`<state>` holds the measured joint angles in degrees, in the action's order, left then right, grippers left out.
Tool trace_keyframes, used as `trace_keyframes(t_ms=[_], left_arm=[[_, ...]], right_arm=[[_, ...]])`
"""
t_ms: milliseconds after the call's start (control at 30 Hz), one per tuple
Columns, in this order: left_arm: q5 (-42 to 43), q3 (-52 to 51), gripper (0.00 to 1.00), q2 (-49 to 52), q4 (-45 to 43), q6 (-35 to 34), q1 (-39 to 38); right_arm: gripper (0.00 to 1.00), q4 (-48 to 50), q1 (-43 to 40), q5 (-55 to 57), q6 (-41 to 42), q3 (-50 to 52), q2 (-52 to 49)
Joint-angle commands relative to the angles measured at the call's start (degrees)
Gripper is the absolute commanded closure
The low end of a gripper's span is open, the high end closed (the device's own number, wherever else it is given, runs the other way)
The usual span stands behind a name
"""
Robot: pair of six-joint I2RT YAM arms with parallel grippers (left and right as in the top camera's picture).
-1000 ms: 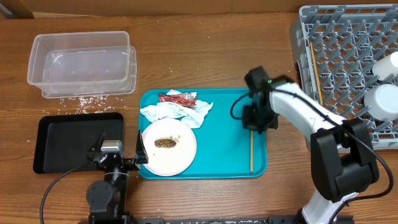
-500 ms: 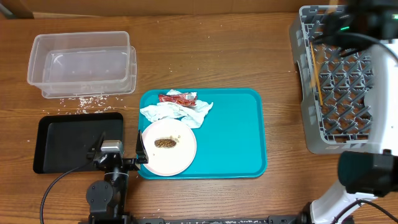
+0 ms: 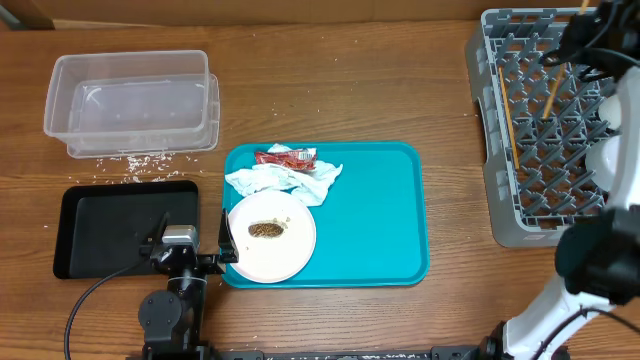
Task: Sort waste into correct bins and load items into the dishwasher
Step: 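Carry the chopstick to the dish rack and release it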
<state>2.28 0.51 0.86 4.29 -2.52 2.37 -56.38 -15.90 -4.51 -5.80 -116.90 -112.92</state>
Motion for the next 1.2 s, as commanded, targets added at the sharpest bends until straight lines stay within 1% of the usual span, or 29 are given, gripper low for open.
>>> trace_keyframes(t_ms=[0,67,200,333,400,433,467,500,533,567,633,733,800,833,867,933,1000,1067,1167], left_arm=[[-0.3,-0.2,0.0,-0.6,0.1,1.2,0.3],[-0.3,-0.2,0.0,-0.6,0.1,1.2,0.3],[-0.3,-0.2,0.0,-0.6,0.1,1.3,0.3],[-0.3,-0.2,0.0,-0.6,0.1,1.3,0.3],[-0.3,-0.2,0.0,-0.6,0.1,1.2,0.3],[-0.3,-0.2,0.0,-0.6,0.1,1.3,0.3],[-0.3,-0.2,0.0,-0.6,0.1,1.2,0.3],[-0.3,-0.2,0.0,-0.6,0.1,1.3,0.3],[-0.3,-0.3,0.0,-0.6,0.1,1.2,0.3],[-0.3,-0.2,0.0,-0.6,0.1,1.3,0.3],[-0.3,-0.2,0.0,-0.6,0.1,1.3,0.3],[-0.3,-0.2,0.0,-0.6,0.1,1.2,0.3],[-0.3,-0.3,0.0,-0.6,0.1,1.2,0.3],[-0.3,-0.2,0.0,-0.6,0.1,1.2,0.3],[-0.3,-0.2,0.0,-0.6,0.1,1.2,0.3],[-0.3,-0.2,0.0,-0.6,0.1,1.2,0.3],[-0.3,-0.2,0.0,-0.6,0.1,1.2,0.3],[-0.3,-0.2,0.0,-0.6,0.1,1.2,0.3],[-0.3,-0.2,0.0,-0.6,0.1,1.2,0.3]], right_arm=[[0.96,1.2,1.1,-0.3,-0.7,1.9,-5.7],[0.96,1.5,1.8,-0.3,-0.7,1.9,-8.1],[0.96,2.1,2.8,-1.7,-2.3,1.9,-8.8],[0.92,2.1,4.5,-2.7,-4.9,1.9,-8.8],[0.87,2.0,5.2,-2.7,-5.0,1.9,-8.8],[0.8,2.1,5.4,-2.7,-5.0,1.9,-8.8],[0.68,2.1,5.5,-2.7,-5.0,1.9,-8.8],[0.5,2.1,5.6,-2.6,-5.0,1.9,-8.8],[0.41,1.9,5.6,-2.7,-4.9,1.9,-8.8],[0.39,1.7,5.6,-2.7,-4.9,1.9,-8.8],[0.35,0.1,5.6,-3.2,-3.3,1.9,-8.8],[0.35,-3.5,5.6,-7.2,-0.2,1.7,-8.1],[0.36,-5.7,5.6,-11.8,1.6,1.7,-7.3],[0.38,-7.6,5.6,-16.4,2.2,1.7,-6.4],[0.38,-8.7,5.6,-18.7,2.9,1.7,-5.9],[0.39,-12.6,5.6,-26.5,3.3,1.7,-3.8],[0.39,-15.8,5.6,-31.2,3.3,1.7,-1.7],[0.38,-19.1,5.6,-33.4,3.3,1.7,0.7],[0.36,-22.9,5.6,-31.1,3.3,1.7,5.1]])
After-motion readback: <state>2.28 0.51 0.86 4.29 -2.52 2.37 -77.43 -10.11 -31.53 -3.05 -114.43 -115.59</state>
